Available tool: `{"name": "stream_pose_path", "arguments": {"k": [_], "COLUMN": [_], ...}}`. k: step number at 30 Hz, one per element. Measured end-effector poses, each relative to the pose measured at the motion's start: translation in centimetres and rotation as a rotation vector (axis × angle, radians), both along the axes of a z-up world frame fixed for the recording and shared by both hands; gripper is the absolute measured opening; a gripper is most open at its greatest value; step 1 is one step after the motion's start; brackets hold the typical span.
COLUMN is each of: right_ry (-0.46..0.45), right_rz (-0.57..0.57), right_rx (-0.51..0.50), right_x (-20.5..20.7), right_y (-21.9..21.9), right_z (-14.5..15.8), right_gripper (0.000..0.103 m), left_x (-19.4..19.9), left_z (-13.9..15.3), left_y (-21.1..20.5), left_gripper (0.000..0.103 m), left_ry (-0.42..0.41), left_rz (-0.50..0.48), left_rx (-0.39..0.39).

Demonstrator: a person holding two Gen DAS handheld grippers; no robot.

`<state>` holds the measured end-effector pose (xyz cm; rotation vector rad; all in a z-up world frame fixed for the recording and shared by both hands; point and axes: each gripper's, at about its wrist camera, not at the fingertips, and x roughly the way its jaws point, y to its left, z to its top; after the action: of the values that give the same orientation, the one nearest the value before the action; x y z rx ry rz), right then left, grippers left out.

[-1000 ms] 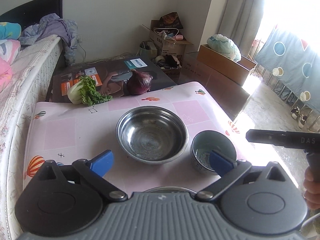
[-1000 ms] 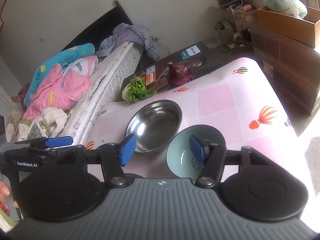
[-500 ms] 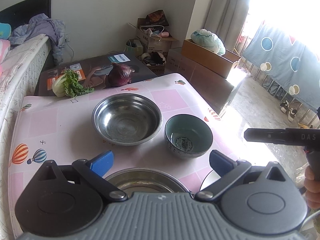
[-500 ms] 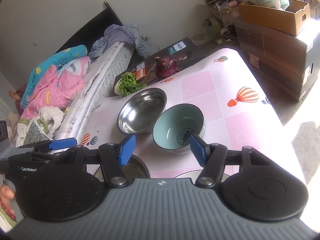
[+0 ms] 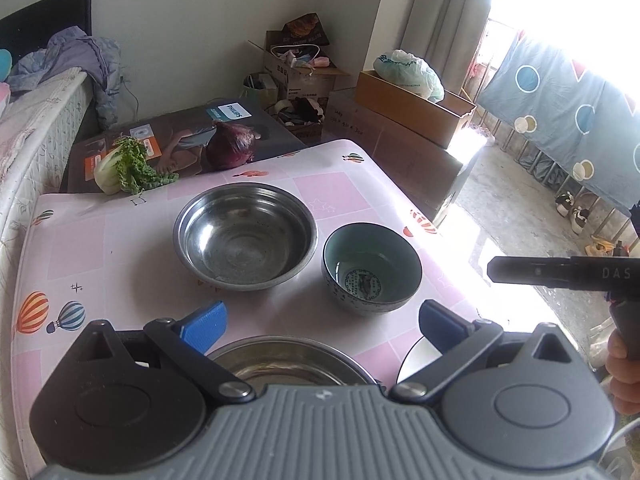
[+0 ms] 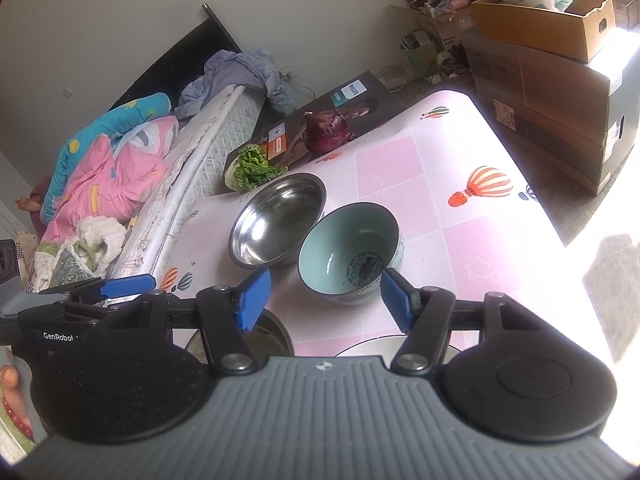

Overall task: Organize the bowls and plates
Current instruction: 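Move both tools to the teal ceramic bowl and grip its rim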

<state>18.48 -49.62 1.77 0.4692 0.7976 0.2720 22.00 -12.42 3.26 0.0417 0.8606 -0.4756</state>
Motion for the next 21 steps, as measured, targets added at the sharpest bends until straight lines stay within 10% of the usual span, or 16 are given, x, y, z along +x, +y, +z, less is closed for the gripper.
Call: {"name": "stream_pose_path", "arguments": {"k": [21], "right_ry": [0.012], "right_rz": [0.003], "right_rx": [-0.001], "right_x": [0.23], "right_y": [0.69], "right_z": [-0.72], "right_gripper": [0.061], "left_x": [0.19], "left_z": [-0.71], "left_y": [-0.07], "left_gripper": [0.103], "left_ry": [0.022], "left_rz": [-0.01], "left_rx": [-0.007]}}
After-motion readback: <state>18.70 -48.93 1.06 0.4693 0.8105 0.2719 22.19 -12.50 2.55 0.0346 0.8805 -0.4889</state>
